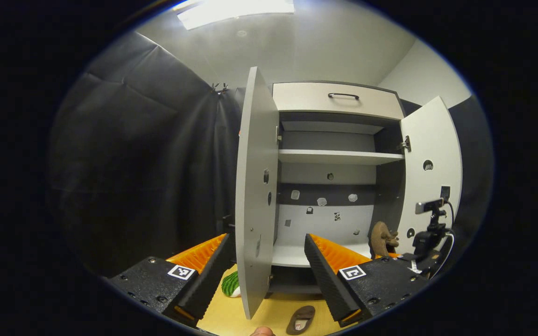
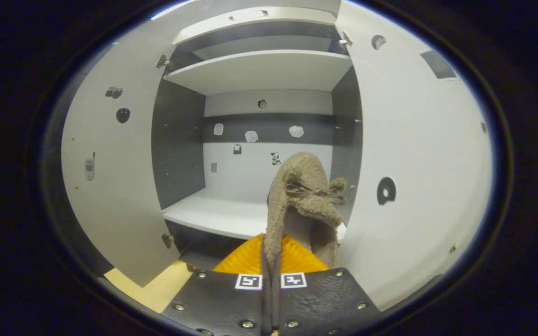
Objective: Grab one shoe with the right hand and put it into the shoe cabinet, grab the other shoe with the left hand and put it into the shoe cabinet; then close the right door with the right hand and the left door with the left hand.
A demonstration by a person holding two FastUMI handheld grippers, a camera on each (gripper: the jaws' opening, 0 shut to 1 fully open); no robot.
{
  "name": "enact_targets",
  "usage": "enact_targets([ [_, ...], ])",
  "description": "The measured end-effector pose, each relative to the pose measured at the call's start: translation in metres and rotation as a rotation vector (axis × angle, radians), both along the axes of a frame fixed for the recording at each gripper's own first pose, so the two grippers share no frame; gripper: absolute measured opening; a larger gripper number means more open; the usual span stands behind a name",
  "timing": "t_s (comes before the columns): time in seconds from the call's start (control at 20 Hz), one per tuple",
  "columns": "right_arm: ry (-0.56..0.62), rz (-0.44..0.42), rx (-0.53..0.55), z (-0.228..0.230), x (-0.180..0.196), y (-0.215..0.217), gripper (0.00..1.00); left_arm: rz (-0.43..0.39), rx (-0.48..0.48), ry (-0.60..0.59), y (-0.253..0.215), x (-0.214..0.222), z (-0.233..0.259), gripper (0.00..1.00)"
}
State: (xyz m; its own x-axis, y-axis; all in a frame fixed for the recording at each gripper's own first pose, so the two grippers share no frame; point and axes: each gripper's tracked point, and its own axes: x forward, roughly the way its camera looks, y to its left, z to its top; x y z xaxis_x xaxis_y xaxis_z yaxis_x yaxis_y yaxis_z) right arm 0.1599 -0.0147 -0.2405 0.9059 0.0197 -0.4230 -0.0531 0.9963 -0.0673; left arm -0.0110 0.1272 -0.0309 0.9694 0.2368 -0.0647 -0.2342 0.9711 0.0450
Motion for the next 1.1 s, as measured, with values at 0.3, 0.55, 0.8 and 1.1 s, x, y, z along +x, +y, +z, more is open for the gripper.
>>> enact_targets([
  [0.3,0.029,0.005,-0.043,-0.023,0.103,0.009,0.0,0.062,0.013,0.023,0.025,-0.006,-0.009,0.96],
  [0.55,0.116,-0.031,-0.08,-0.065,0.152,0.003,0.0,0.118,0.023,0.053,0.041,-0.016,-0.019,0.96],
  [0.8,0.173,-0.073,-0.088,-0.087,0.178,-0.004,0.02,0.131,0.022,0.092,0.052,-0.026,-0.036,0.96],
  [1.1,0.155,-0.103,-0.018,-0.063,0.178,-0.007,0.3,0.092,0.018,0.094,0.035,-0.02,-0.037,0.96],
])
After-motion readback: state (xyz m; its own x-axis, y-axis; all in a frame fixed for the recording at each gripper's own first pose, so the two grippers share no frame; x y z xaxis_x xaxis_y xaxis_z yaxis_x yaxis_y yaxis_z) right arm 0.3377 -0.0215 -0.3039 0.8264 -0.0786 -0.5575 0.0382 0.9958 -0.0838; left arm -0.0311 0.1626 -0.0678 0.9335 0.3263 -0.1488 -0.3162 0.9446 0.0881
